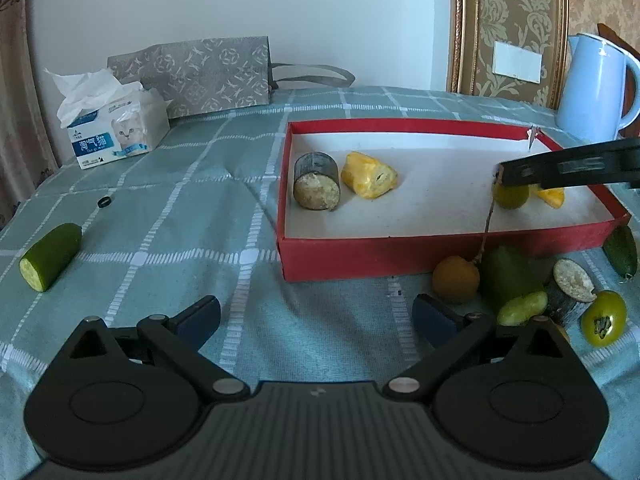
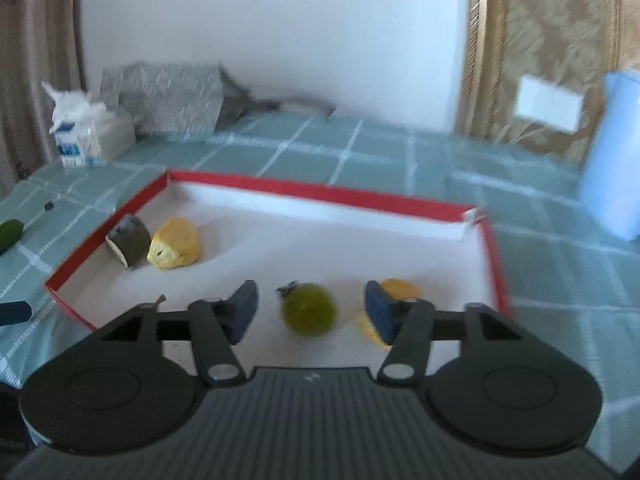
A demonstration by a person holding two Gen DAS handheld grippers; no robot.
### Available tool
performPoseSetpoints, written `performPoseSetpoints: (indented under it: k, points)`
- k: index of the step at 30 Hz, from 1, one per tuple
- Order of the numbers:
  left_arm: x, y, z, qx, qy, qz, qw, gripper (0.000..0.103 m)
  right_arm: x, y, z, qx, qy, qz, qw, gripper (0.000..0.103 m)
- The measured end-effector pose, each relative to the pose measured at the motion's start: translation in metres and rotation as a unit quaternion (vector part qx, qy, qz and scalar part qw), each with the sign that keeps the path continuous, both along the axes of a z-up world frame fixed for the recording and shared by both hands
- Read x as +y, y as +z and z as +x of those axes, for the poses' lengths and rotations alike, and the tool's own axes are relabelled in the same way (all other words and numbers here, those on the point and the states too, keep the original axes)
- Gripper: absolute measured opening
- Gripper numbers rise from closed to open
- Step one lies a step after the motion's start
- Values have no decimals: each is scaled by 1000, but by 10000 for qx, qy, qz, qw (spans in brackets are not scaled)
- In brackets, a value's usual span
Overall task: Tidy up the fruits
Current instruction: 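Carry the green round fruit into the red tray and open the right gripper, then grasp the small brown round fruit beside the tray with the left gripper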
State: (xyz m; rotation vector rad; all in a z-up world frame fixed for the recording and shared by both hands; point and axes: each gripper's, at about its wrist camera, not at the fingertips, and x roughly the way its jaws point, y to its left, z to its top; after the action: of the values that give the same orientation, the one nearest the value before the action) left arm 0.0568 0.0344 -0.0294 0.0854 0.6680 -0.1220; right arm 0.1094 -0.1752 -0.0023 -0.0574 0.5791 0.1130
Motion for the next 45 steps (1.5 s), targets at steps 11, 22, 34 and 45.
performPoseSetpoints:
  k: [11, 22, 34, 45]
  points:
    - [-9, 11, -42, -390, -859, -456, 9945, 103, -65, -4, -90, -915, -793, 778, 9896, 82]
    - [-44, 3, -55, -338, -1249, -220, 9914, 103, -87, -10, -95, -899, -2003, 343, 9750, 103]
    - [-72, -3, -49, -281, -1219, 333, 9916, 103, -102, -26, -102, -454, -1992, 513, 9776, 103]
    - [-74, -3, -48, -322, -1215, 276, 9917, 88, -91, -30, -96, -304, -1864, 261, 9817, 103]
